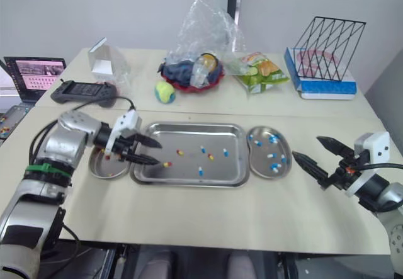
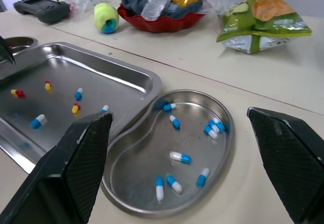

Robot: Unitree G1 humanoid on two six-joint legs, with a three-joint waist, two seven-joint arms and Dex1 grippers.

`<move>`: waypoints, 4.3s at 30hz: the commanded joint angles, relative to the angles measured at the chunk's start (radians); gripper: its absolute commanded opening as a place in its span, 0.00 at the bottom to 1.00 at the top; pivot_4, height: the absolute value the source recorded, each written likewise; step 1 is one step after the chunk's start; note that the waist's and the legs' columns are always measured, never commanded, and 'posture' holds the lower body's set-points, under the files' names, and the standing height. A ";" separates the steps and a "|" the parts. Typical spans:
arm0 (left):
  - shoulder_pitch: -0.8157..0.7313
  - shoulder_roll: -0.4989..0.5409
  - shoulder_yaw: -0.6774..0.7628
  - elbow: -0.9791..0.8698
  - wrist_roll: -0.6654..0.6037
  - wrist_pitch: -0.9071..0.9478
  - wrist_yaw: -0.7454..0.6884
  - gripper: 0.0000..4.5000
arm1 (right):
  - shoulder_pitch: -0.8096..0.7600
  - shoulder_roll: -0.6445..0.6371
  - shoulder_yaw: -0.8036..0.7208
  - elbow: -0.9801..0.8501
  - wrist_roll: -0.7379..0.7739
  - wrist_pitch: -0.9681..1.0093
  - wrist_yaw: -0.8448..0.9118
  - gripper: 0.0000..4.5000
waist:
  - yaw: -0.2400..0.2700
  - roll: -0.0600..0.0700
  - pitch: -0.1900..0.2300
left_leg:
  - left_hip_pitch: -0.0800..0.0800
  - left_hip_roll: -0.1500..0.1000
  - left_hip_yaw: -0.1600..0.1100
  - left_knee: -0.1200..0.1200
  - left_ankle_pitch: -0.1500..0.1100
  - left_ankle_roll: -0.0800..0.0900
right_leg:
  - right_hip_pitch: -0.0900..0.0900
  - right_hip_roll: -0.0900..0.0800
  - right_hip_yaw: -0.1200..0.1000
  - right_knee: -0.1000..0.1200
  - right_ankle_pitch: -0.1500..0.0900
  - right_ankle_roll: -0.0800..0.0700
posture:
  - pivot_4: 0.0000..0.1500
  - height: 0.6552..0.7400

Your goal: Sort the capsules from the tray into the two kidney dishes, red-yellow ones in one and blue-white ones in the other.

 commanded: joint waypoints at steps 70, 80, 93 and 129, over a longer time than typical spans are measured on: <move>0.294 0.236 0.330 -0.180 -0.156 0.267 0.383 0.45 | -0.221 -0.069 0.140 0.110 0.014 0.045 0.167 1.00 | -0.005 -0.002 0.001 | -0.001 0.000 0.000 0.001 0.000 0.000 | 0.000 0.001 0.001 0.001 -0.002 0.001 | 1.00 0.98; 0.273 0.257 0.512 -0.073 -0.230 0.158 0.447 0.99 | -0.193 -0.044 0.109 0.119 0.020 0.054 0.146 1.00 | -0.008 -0.002 0.001 | -0.001 0.000 0.000 0.001 0.000 0.000 | -0.001 0.001 0.001 0.001 -0.002 0.001 | 1.00 0.98; 0.466 0.240 0.808 -0.021 -0.310 -0.086 0.564 0.99 | -0.238 -0.025 0.127 0.333 -0.120 -0.094 0.105 1.00 | -0.005 -0.002 0.001 | 0.000 0.000 0.000 0.000 0.000 0.000 | 0.000 0.001 0.001 0.001 -0.002 0.001 | 1.00 0.98; 0.485 0.249 0.679 -0.088 -0.411 0.040 0.400 0.99 | -0.263 -0.046 0.099 0.363 -0.130 -0.162 0.221 1.00 | -0.008 -0.002 0.001 | 0.001 0.000 0.000 -0.001 0.000 0.000 | 0.000 0.001 0.001 0.002 -0.002 0.000 | 1.00 0.98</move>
